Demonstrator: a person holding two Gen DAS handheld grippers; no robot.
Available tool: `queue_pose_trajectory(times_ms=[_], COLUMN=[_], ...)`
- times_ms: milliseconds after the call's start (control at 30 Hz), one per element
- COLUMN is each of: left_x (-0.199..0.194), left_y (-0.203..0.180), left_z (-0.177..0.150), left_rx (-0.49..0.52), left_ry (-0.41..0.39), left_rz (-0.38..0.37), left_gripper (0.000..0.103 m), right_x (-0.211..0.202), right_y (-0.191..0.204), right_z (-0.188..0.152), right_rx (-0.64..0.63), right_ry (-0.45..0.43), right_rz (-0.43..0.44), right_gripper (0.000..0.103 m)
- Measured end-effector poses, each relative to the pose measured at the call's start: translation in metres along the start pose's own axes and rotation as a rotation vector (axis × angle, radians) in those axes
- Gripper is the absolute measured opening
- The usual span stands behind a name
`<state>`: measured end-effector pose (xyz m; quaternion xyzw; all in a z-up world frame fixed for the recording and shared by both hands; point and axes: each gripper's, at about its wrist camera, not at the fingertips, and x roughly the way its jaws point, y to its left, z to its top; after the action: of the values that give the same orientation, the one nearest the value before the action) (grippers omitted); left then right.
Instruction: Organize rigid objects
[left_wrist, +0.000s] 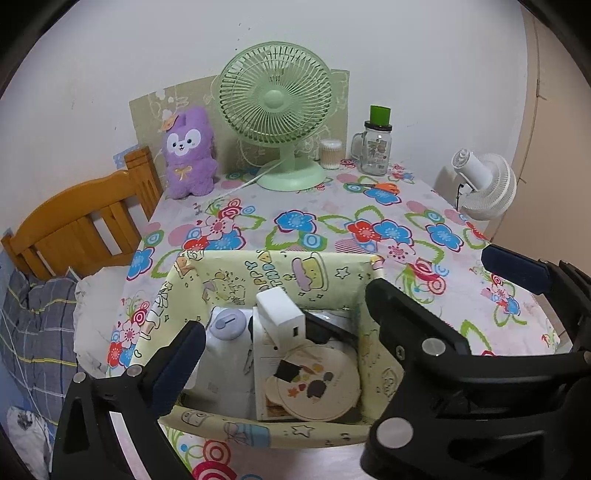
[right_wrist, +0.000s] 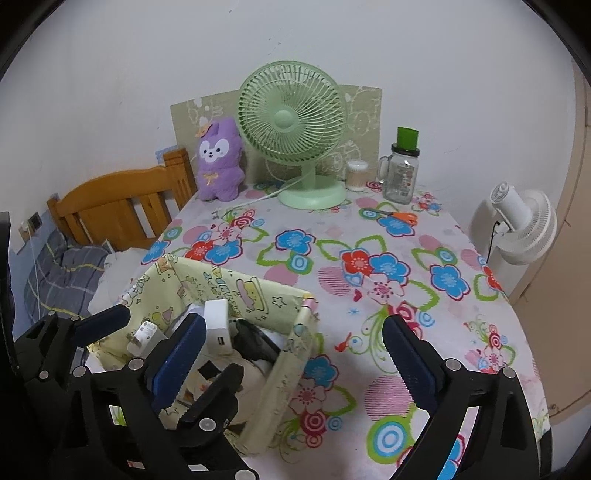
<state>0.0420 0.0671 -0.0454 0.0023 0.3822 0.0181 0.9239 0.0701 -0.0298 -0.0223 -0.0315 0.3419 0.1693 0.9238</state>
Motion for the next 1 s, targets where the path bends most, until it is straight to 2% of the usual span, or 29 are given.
queue_pose_trajectory(times_ms=[1000], left_x=[-0.05], left_y=[-0.062], left_z=[0.007], left_rx=[-0.012], left_ry=[-0.107], left_rz=[0.035], left_gripper=[0.103], right_x=[-0.065], right_y=[-0.077], right_z=[-0.005], right_rx=[0.007], right_ry=[-0.094], right_rz=[-0.068], right_gripper=[0.1])
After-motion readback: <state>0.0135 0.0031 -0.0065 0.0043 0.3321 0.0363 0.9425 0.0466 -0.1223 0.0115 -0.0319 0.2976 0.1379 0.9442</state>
